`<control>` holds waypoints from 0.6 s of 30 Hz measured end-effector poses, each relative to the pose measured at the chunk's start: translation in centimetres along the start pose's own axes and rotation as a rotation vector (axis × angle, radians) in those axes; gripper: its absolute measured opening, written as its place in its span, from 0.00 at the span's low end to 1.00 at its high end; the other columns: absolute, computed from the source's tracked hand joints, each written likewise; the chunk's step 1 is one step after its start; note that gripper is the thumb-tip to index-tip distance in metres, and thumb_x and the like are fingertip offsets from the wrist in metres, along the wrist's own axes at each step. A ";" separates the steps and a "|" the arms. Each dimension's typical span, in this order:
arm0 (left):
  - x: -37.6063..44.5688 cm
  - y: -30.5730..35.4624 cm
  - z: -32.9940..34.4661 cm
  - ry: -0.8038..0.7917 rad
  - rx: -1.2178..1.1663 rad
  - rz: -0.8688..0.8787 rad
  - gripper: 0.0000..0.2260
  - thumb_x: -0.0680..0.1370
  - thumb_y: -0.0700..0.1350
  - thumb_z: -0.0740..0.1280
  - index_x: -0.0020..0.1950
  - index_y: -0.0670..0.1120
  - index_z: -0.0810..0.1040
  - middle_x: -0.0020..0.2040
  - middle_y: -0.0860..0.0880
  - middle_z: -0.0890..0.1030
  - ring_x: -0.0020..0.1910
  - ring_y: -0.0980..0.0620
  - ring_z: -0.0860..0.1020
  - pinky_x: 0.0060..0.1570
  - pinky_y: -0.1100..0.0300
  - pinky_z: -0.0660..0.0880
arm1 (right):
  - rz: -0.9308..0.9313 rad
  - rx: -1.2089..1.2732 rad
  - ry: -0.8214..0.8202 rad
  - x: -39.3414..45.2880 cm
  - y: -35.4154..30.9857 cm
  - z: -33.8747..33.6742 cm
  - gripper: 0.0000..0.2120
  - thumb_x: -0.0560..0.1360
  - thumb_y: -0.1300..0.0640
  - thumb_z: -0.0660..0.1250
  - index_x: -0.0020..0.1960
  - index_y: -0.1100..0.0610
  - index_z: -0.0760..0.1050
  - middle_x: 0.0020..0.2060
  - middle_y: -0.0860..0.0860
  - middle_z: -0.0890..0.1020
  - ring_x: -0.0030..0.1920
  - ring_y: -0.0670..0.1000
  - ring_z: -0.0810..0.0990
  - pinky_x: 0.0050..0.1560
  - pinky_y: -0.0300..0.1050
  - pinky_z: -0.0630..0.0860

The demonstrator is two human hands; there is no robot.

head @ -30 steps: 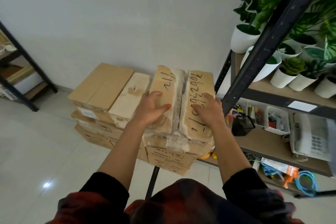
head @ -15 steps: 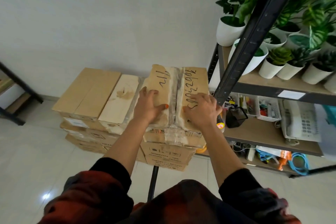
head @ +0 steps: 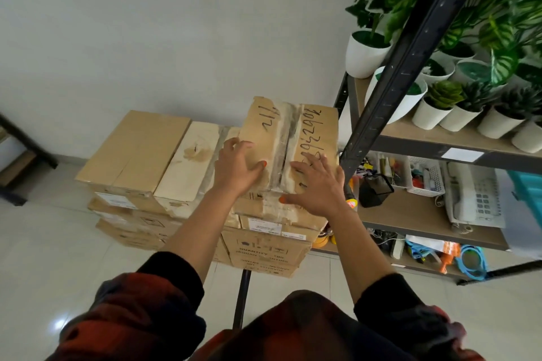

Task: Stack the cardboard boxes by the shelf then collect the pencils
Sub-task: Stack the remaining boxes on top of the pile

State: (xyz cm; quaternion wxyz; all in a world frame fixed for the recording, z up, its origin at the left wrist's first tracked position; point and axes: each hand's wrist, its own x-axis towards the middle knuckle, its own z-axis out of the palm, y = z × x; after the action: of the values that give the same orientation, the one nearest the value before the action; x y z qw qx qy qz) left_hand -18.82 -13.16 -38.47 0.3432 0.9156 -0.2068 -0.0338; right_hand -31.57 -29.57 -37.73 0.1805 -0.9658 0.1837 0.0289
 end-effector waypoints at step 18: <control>2.0 -0.4 1.9 -0.115 -0.045 0.050 0.24 0.75 0.56 0.70 0.69 0.51 0.71 0.77 0.48 0.55 0.72 0.44 0.64 0.65 0.48 0.68 | 0.020 0.029 0.010 3.3 1.7 -1.3 0.41 0.65 0.32 0.72 0.74 0.41 0.64 0.79 0.46 0.55 0.79 0.51 0.45 0.75 0.63 0.39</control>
State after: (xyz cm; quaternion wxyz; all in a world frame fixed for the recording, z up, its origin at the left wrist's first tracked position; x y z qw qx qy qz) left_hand -17.29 -14.83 -39.98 0.3518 0.8987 -0.2484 -0.0824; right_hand -29.12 -32.63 -37.49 0.1936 -0.9613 0.1946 0.0233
